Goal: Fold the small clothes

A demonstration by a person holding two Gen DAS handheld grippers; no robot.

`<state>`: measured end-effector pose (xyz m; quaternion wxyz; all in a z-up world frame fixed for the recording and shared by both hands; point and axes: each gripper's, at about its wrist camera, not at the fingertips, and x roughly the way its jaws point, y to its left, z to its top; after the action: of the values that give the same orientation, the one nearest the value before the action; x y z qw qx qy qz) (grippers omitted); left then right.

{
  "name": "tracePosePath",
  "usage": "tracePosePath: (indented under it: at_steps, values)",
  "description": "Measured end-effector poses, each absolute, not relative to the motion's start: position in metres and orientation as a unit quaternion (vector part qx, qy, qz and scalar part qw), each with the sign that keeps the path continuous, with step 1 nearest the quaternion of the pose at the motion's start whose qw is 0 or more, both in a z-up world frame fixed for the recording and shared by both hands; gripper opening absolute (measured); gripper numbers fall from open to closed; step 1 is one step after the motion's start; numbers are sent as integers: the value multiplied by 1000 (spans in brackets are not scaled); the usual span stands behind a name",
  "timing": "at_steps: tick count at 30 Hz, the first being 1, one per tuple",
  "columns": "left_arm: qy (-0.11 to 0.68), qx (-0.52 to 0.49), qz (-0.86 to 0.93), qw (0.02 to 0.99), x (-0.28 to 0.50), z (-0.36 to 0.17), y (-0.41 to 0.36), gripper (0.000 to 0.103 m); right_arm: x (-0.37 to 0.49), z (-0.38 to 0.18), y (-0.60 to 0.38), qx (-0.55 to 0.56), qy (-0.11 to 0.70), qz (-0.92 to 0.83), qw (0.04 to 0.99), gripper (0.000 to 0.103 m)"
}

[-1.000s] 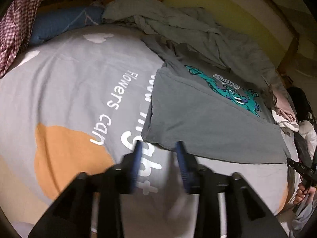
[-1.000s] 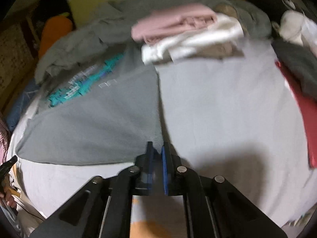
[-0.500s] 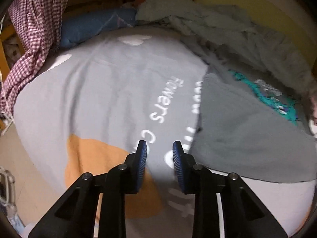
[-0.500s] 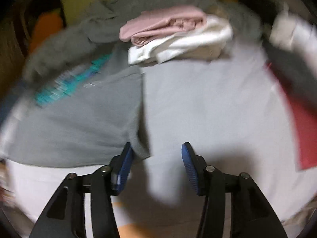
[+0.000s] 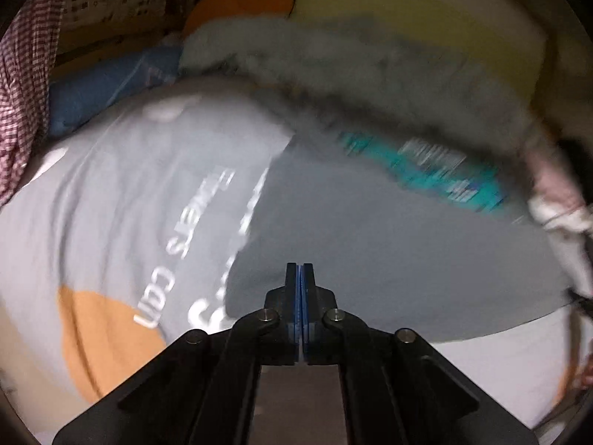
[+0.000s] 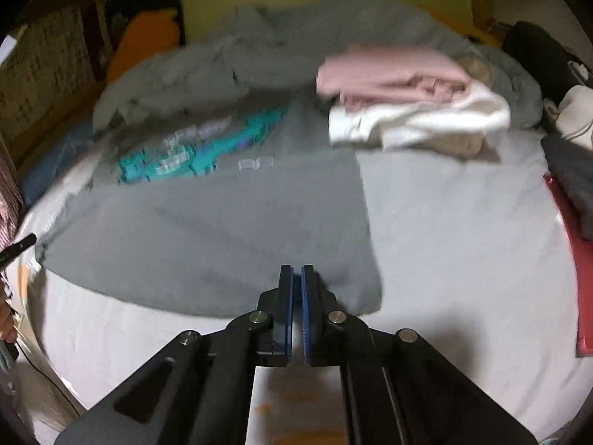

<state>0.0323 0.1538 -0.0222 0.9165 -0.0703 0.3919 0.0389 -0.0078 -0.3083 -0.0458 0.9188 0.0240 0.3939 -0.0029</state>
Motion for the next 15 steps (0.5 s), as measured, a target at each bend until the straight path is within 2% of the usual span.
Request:
tracePosePath:
  at_steps: [1, 6, 10, 12, 14, 15]
  values:
    - [415, -68, 57, 906, 38, -32, 155, 0, -6, -49, -310, 12, 400, -21, 916, 4]
    - [392, -88, 63, 914, 22, -25, 157, 1, -16, -47, -332, 58, 394, -44, 916, 4]
    - [382, -186, -29, 905, 2, -19, 165, 9, -42, -27, -345, 107, 321, -45, 940, 4]
    - [377, -213, -53, 900, -7, -21, 165, 23, -55, -22, -349, 130, 295, -43, 946, 5]
    - [389, -233, -58, 889, -4, -27, 163, 34, -61, -29, -352, 176, 308, -8, 935, 12]
    - [401, -246, -63, 880, 0, -32, 164, 39, -60, -35, -352, 195, 321, 3, 927, 21]
